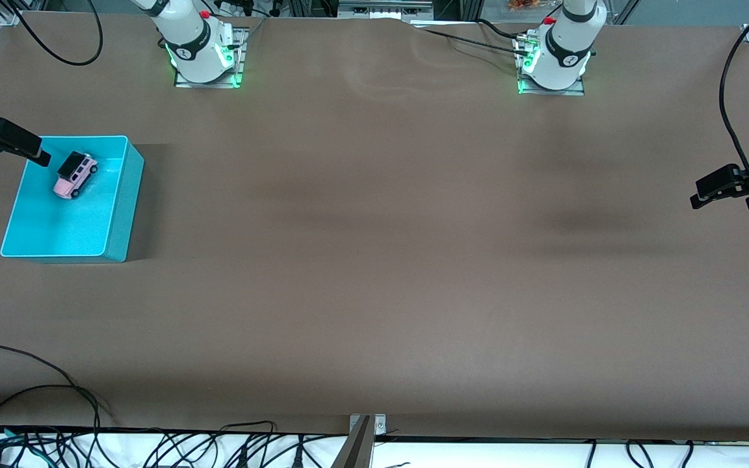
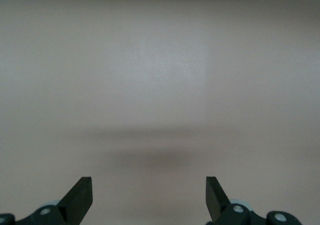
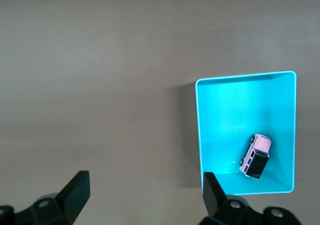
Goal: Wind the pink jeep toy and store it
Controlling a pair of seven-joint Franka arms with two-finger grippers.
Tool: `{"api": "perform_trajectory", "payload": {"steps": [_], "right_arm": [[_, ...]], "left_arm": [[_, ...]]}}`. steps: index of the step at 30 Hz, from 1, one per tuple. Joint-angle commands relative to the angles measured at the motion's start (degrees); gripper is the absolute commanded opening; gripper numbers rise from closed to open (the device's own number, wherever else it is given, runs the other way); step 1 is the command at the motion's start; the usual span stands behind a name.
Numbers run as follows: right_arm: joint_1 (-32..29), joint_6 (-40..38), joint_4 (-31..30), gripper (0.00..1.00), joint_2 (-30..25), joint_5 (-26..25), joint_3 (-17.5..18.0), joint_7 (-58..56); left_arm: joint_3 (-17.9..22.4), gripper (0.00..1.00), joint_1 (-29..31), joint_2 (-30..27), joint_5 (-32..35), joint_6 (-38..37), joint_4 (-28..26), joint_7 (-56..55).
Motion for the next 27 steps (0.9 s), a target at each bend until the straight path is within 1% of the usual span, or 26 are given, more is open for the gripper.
{"api": "perform_trajectory", "payload": {"steps": [1,27], "right_arm": [[-0.14,-0.71,1.35,1.00,0.28,-0.38,-0.02,-1.13],[-0.23,-0.71,1.44,1.00,0.28,-0.38,-0.20,-1.13]], "left_arm": [[-0.23,1.00,0.07,-0.38,-0.32,-0.63,0.14,0.85],[-0.93,1.00,0.07,-0.29,0.56,-0.63,-0.12,0.76]]}}
